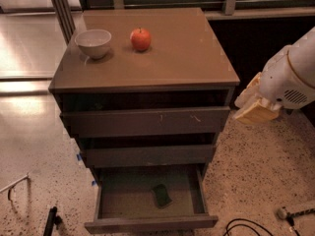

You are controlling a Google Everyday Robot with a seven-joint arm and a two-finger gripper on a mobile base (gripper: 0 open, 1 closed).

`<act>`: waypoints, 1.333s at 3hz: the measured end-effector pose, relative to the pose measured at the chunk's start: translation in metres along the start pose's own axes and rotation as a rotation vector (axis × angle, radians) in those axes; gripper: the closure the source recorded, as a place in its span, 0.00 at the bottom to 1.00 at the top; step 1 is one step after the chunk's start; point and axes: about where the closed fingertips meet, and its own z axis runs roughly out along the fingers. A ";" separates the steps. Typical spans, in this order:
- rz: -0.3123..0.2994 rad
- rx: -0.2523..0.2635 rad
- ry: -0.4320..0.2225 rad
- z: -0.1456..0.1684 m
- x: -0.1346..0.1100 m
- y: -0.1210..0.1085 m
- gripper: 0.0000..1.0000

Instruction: Pick sponge from bottom drawer and place on counter

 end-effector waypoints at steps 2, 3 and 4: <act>0.037 0.029 -0.112 0.079 -0.012 -0.016 1.00; 0.037 0.029 -0.112 0.079 -0.012 -0.016 1.00; 0.054 0.025 -0.122 0.103 -0.008 -0.010 1.00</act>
Offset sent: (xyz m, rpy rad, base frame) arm 0.0172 0.0227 -0.0581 0.0769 0.0204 0.0012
